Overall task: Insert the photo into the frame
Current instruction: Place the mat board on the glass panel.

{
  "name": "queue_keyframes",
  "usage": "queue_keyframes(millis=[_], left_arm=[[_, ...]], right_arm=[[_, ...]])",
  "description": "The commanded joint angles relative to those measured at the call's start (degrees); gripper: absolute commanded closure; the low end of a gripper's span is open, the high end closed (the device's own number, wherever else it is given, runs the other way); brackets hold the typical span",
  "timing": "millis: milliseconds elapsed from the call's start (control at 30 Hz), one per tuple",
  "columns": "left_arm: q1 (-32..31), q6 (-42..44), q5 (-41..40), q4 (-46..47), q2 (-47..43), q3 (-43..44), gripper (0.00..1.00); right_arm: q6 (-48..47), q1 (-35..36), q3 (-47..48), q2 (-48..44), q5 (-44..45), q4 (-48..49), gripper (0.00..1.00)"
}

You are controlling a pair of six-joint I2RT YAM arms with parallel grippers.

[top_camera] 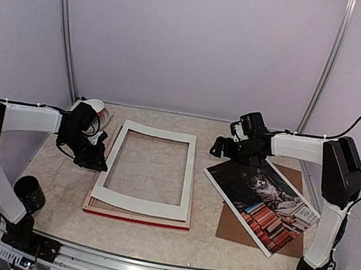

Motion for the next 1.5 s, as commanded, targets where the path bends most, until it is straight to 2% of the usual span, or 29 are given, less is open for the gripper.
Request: queue_keyframes(millis=[0, 367, 1467], left_arm=[[0.27, 1.20, -1.53, -1.54, -0.54, 1.05, 0.90], [0.35, 0.89, -3.72, -2.72, -2.93, 0.68, 0.90], [-1.76, -1.29, -2.08, -2.28, -6.08, -1.11, 0.90]], right_arm=[[-0.76, 0.86, 0.86, 1.24, -0.54, -0.10, 0.01], [-0.90, 0.86, 0.78, 1.47, -0.22, 0.08, 0.01], [-0.77, 0.86, 0.84, 1.76, 0.33, -0.90, 0.01]])
